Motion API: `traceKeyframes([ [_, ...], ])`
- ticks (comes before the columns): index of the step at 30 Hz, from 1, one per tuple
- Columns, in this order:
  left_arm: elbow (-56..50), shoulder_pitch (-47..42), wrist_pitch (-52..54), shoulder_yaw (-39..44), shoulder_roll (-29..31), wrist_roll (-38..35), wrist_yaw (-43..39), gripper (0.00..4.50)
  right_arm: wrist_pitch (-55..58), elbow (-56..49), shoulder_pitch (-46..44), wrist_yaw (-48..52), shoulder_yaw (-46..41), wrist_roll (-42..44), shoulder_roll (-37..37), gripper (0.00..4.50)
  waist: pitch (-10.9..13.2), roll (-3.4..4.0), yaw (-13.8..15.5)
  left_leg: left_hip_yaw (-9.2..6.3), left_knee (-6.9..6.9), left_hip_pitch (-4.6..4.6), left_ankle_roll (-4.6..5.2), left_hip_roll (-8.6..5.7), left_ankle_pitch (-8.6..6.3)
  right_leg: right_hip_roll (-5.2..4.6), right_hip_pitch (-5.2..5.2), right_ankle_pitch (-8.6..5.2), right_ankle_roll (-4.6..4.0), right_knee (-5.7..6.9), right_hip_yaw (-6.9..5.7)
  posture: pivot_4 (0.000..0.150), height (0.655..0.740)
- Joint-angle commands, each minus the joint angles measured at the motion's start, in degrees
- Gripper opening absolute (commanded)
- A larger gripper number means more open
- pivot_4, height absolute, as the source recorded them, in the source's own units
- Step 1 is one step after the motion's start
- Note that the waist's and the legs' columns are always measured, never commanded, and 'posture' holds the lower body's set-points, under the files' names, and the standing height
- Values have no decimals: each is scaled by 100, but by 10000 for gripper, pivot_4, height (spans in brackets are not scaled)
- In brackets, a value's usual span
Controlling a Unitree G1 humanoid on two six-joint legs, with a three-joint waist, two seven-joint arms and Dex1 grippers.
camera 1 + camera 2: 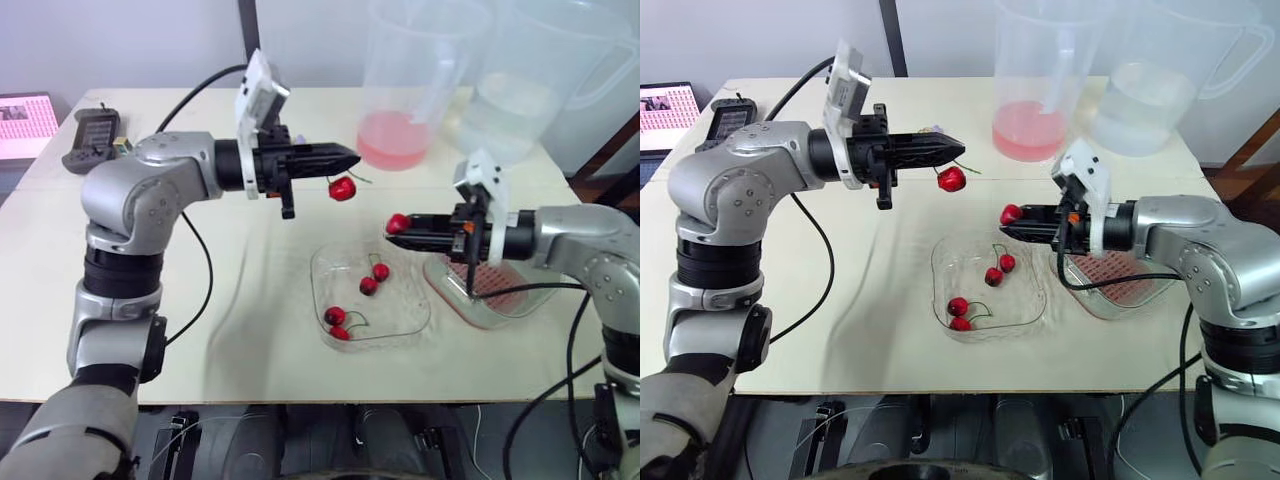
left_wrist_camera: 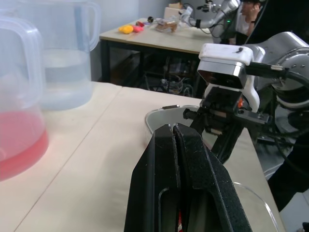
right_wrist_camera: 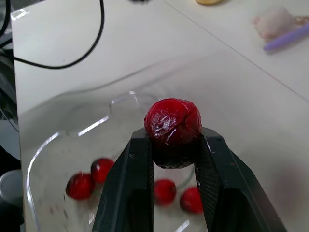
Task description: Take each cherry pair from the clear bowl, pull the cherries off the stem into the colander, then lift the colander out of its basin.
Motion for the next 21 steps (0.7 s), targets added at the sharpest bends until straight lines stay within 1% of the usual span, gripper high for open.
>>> traceKeyframes([
  [1, -106, -45, -141, 102, 10, -47, -14, 0, -339, 255, 209, 215, -524, -223, -616, 11295, 0, 0, 1, 0, 0, 0, 0, 0, 0, 0, 0, 0, 0, -1, 0, 1500, 7400],
  [5, -120, 5, -191, 91, -32, -32, 8, 0, -1117, 1006, 771, 443, -280, -1185, -1619, 11295, 0, 0, 12, 7, 1, 0, 0, 0, 0, -2, 3, -11, -20, -12, 3, 1500, 7400],
  [7, -126, 18, -212, 88, -62, -38, 31, 0, -1507, 1350, 975, 546, -103, -1538, -1895, 11295, 0, 0, 4, 8, 1, -1, 0, 0, 0, -2, 5, -11, -21, -18, 3, 1500, 7400],
  [9, -139, 34, -233, 82, -88, -38, 52, 0, -1861, 1591, 1117, 636, 82, -1836, -2017, 11295, 0, 0, -21, 11, 1, 0, 0, 0, 0, -2, 5, -11, -20, -19, 6, 1500, 7400],
  [12, -146, 48, -268, 76, -123, -27, 63, 0, -2262, 1819, 1241, 667, 439, -2265, -2001, 11295, 0, 1, -42, 11, -1, 5, 0, 0, 0, -1, 5, -10, -19, -14, 6, 1500, 7400],
  [15, -144, 51, -301, 63, -152, -15, 69, 0, -2333, 1912, 1196, 655, 650, -2455, -1906, 11295, 0, 2, -30, 11, -1, 6, 0, 0, 0, 0, 4, -10, -18, -12, 7, 1500, 7400],
  [17, -174, 61, -313, 52, -182, -27, 90, 0, -2282, 1926, 1128, 671, 684, -2492, -1894, 17112, 0, 1, -13, 11, 0, 4, 0, 0, 0, -1, 4, -10, -17, -13, 7, 1500, 7400],
  [18, -178, 57, -318, 44, -197, -31, 96, 0, -2244, 1920, 1086, 704, 676, -2478, -1914, 20729, 0, 2, -8, 11, 1, 4, 0, 0, 0, -1, 5, -10, -17, -14, 7, 1500, 7400],
  [19, -180, 54, -315, 45, -209, -42, 98, 0, -2273, 1908, 1059, 762, 643, -2466, -1955, 24889, 0, 1, -6, 11, 1, 3, 0, 0, 0, -1, 5, -10, -17, -15, 7, 1500, 7400],
  [21, -176, 47, -311, 40, -210, -53, 77, 0, -2246, 1838, 990, 910, 486, -2296, -1967, 35420, 0, 1, -4, 11, 1, 2, 0, 0, 0, -1, 5, -10, -17, -15, 7, 1500, 7400],
])
